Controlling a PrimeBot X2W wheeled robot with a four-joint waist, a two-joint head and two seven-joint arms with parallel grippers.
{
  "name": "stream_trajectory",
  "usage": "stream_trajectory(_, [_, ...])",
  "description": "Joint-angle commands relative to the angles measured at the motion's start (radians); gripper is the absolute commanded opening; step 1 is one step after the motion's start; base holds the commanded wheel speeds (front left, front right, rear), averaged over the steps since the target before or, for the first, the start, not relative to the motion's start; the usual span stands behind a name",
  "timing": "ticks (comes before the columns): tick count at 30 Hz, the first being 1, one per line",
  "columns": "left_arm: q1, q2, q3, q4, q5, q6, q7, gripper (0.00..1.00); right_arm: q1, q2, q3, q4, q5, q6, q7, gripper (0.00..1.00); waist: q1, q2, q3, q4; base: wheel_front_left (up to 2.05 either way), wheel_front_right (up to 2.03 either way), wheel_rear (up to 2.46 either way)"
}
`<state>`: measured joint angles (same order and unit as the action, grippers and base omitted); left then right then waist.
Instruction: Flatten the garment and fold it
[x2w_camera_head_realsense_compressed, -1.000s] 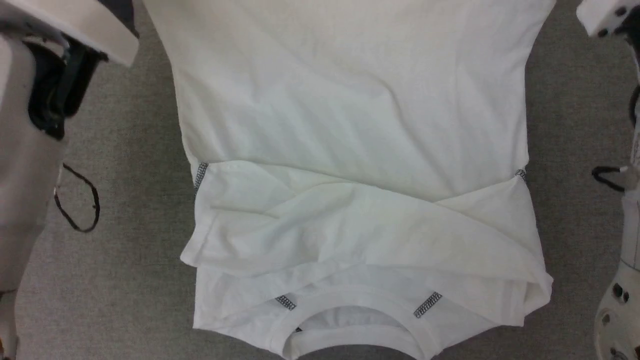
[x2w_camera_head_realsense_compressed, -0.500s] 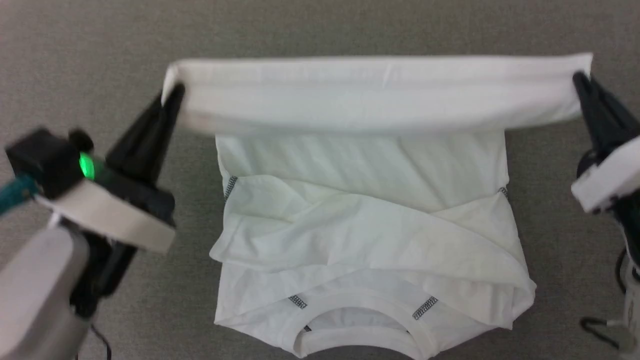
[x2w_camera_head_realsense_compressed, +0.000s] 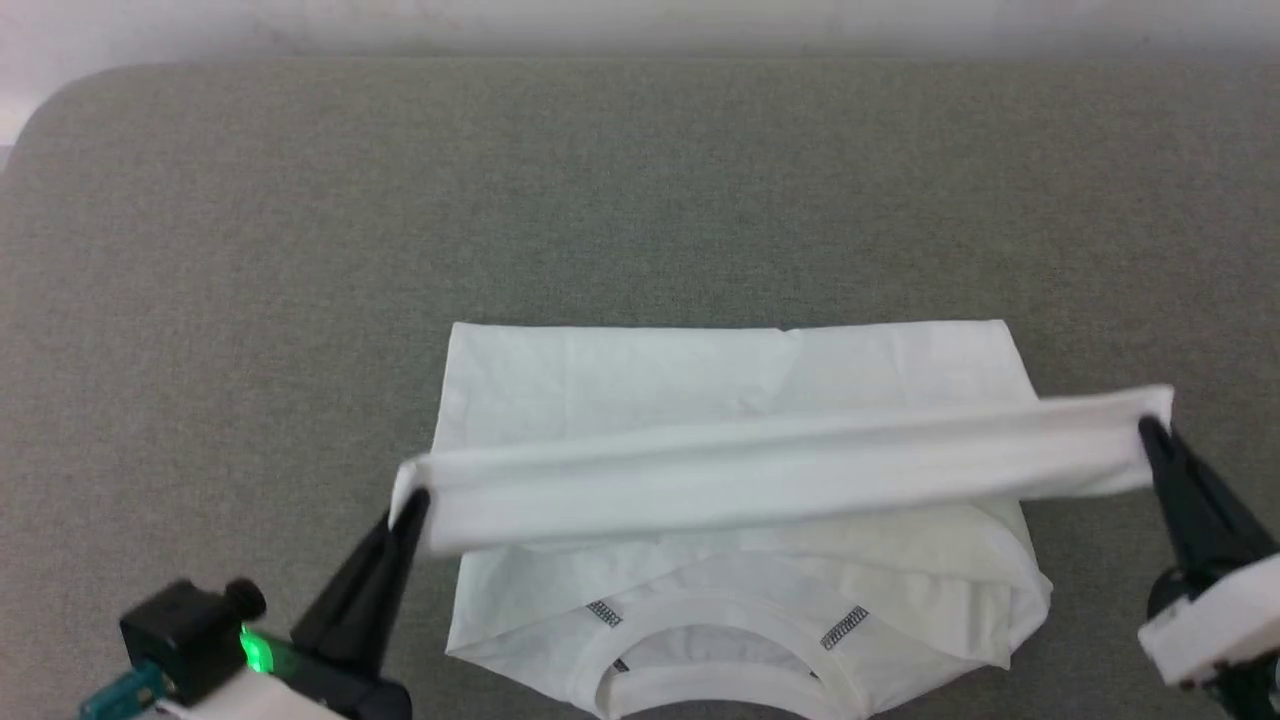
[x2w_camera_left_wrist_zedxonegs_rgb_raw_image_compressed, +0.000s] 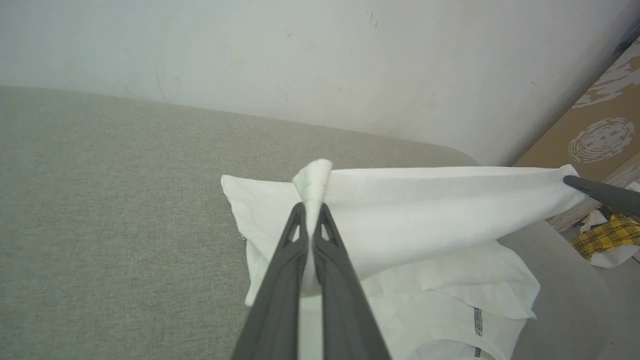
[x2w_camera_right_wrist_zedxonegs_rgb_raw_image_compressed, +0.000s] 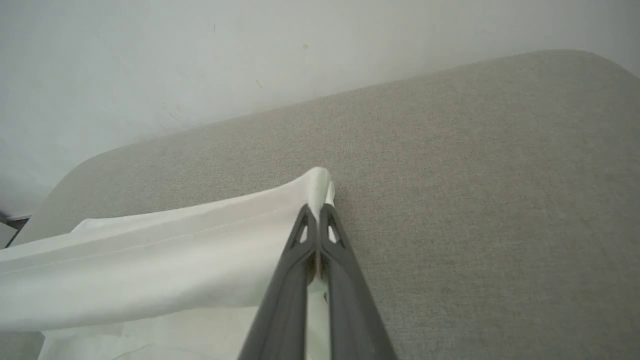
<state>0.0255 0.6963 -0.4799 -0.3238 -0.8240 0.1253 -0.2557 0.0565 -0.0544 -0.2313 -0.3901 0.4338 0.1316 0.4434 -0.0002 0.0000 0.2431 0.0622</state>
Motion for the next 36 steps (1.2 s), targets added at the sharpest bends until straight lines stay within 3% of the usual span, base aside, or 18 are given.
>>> stream_trajectory(1, [0.049, -0.015, 0.004, 0.001, -0.001, -0.004, -0.005, 0.0, 0.058, 0.003, 0.0, -0.002, 0.029, -0.001, -0.02, 0.0, 0.0002, 0.0, -0.017, -0.003, 0.0, 0.0, 0.0])
stream_trajectory(11, [0.149, -0.033, -0.052, 0.098, -0.021, -0.052, 0.023, 0.0, 0.22, 0.004, 0.065, 0.085, 0.075, -0.001, -0.044, 0.0, 0.0002, 0.0, -0.037, -0.009, 0.0, 0.0, 0.0])
stream_trajectory(18, [0.12, -0.069, -0.079, 0.207, -0.032, -0.071, 0.037, 0.0, 0.234, 0.004, 0.106, 0.173, 0.069, -0.001, -0.072, 0.04, 0.0002, 0.0, -0.057, -0.007, 0.0, 0.0, 0.0])
stream_trajectory(19, [0.114, -0.073, -0.086, 0.223, -0.031, -0.074, 0.042, 0.0, 0.231, 0.004, 0.11, 0.186, 0.066, -0.001, -0.074, 0.06, 0.0002, 0.0, -0.062, -0.007, 0.0, 0.0, 0.0])
stream_trajectory(21, [0.105, -0.086, -0.092, 0.247, -0.036, -0.077, 0.046, 0.0, 0.225, 0.004, 0.12, 0.205, 0.05, -0.001, -0.071, 0.31, 0.0002, 0.0, -0.072, -0.006, 0.0, 0.0, 0.0])
stream_trajectory(22, [0.102, -0.091, -0.095, 0.257, -0.038, -0.079, 0.049, 0.19, 0.222, 0.004, 0.125, 0.212, 0.045, -0.001, -0.069, 0.48, 0.0002, 0.0, -0.078, -0.005, 0.0, 0.0, 0.0])
stream_trajectory(23, [0.1, -0.096, -0.096, 0.265, -0.041, -0.078, 0.05, 0.59, 0.218, 0.004, 0.128, 0.216, 0.041, -0.001, -0.07, 0.97, 0.0002, 0.0, -0.084, -0.005, 0.0, 0.0, 0.0])
stream_trajectory(24, [0.099, -0.101, -0.093, 0.272, -0.045, -0.075, 0.048, 1.0, 0.215, 0.004, 0.13, 0.219, 0.038, -0.001, -0.072, 1.0, 0.0002, 0.0, -0.089, -0.003, 0.0, 0.0, 0.0])
stream_trajectory(31, [0.114, -0.126, -0.024, 0.23, -0.101, -0.071, 0.019, 1.0, 0.206, 0.004, 0.109, 0.158, 0.046, -0.001, -0.044, 1.0, 0.0002, 0.0, -0.11, 0.006, 0.0, 0.0, 0.0])
stream_trajectory(36, [0.124, -0.142, 0.125, 0.13, -0.039, -0.006, -0.004, 1.0, 0.193, 0.004, 0.043, 0.094, 0.027, -0.001, -0.031, 1.0, 0.0002, 0.0, -0.119, 0.013, 0.0, 0.0, 0.0])
